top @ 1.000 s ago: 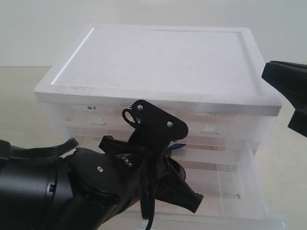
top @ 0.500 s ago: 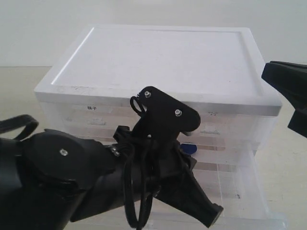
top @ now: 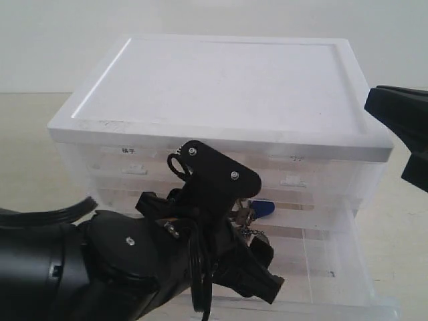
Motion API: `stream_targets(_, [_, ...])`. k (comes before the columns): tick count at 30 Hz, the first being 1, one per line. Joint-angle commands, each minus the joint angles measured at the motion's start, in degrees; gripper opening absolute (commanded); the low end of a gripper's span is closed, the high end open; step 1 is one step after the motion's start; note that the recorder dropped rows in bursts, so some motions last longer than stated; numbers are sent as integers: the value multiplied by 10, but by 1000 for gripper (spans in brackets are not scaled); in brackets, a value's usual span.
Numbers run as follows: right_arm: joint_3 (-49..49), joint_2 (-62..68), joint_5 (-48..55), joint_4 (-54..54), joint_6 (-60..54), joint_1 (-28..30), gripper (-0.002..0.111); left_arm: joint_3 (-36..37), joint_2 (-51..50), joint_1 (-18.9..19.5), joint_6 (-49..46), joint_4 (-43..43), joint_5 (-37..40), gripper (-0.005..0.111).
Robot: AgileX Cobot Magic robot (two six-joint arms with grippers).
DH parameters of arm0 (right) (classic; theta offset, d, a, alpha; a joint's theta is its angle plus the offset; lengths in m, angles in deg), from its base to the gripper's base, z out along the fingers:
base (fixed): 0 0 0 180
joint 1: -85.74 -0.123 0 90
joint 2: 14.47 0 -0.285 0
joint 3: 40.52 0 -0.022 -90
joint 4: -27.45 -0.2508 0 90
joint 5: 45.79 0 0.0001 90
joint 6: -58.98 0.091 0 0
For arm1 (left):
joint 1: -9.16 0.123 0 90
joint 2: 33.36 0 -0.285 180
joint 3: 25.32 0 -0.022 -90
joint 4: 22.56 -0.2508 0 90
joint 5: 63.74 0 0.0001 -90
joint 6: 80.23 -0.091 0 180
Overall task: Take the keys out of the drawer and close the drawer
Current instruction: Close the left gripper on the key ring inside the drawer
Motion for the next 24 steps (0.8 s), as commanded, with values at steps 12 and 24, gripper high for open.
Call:
stream_targets(12, [-2,1,2,2,-1,2,0,1,-24,44,55,-78,131,35])
stream_targets(24, [-2,1,2,2,-1,2,0,1,10,34,5,-82,157,5])
